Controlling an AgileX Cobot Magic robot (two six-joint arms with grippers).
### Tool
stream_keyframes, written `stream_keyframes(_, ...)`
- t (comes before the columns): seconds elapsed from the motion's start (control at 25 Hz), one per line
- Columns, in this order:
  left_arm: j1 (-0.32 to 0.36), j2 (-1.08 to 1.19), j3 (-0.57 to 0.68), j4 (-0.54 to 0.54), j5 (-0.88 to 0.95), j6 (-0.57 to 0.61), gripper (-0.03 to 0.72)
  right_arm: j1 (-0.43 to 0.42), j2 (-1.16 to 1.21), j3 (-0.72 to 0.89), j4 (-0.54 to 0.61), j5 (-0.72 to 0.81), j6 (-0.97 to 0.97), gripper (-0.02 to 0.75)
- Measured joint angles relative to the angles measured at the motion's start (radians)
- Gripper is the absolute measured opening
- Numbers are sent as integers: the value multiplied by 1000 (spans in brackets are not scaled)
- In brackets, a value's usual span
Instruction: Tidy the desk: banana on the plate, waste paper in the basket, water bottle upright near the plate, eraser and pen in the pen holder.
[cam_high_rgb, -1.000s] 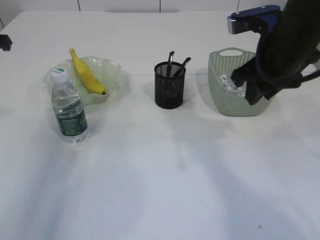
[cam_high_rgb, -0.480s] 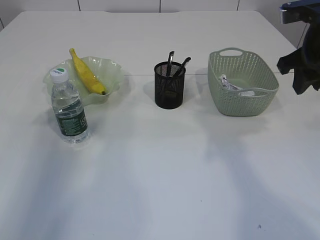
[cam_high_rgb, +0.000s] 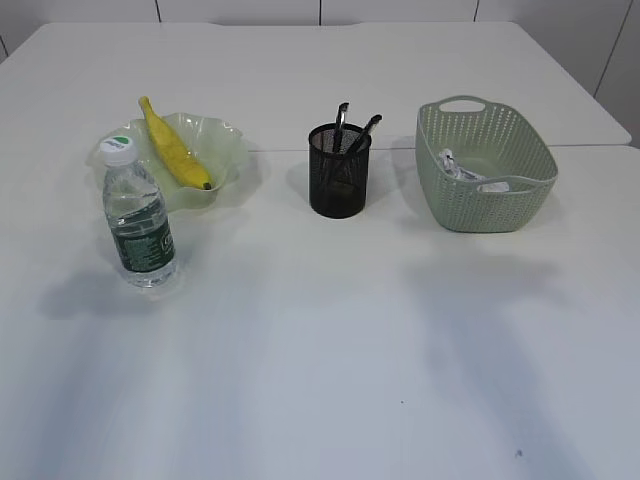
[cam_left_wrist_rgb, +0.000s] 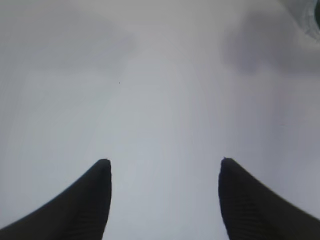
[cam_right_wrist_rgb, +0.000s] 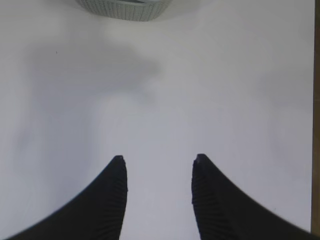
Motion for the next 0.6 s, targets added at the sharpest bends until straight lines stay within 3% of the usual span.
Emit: stream_keyframes(0.6, 0, -461, 25, -2, 85, -11, 470, 0, -512, 285, 2, 32, 104, 326)
